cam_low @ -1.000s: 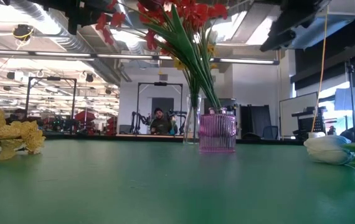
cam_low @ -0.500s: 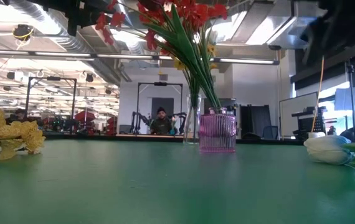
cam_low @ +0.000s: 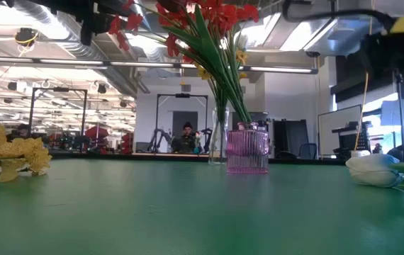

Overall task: Sort flowers into vase by color
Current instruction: Put the white flower into the transparent vase

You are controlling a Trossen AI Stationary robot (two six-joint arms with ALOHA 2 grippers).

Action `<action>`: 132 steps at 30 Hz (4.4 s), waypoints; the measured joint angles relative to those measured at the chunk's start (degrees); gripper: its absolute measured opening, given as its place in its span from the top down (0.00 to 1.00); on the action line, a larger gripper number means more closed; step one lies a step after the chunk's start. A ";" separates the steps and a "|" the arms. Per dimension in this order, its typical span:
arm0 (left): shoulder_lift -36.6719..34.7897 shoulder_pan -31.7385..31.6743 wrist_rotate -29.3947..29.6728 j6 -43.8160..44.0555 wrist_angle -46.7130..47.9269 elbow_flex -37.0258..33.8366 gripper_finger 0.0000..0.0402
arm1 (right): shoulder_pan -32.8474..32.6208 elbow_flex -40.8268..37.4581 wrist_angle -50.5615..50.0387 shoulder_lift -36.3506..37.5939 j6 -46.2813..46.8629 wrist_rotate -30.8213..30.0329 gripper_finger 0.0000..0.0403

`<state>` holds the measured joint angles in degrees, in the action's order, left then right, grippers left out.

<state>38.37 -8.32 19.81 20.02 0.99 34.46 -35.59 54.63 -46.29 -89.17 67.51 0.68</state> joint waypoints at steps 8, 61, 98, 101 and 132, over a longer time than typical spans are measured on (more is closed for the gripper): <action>1.07 4.59 0.00 2.27 -0.13 0.00 0.67 | -2.57 0.02 10.06 -6.60 3.81 4.93 0.37; 1.00 14.41 1.59 3.82 -12.26 0.00 0.67 | -8.66 0.13 25.31 21.89 -39.84 -36.50 0.98; 1.77 14.34 18.07 -8.83 -8.65 0.02 0.67 | 51.49 0.22 63.62 36.05 -91.05 -14.43 0.99; 1.77 13.46 19.24 -8.76 -8.65 0.02 0.67 | 60.88 0.22 64.74 34.85 -85.49 -5.43 0.99; 5.61 4.81 14.84 -1.95 -5.34 0.04 0.67 | 86.49 2.49 103.29 1.95 -39.47 55.08 0.99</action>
<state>43.99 -3.51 34.65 18.06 -4.36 34.50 50.90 57.12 57.00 -87.22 28.03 55.77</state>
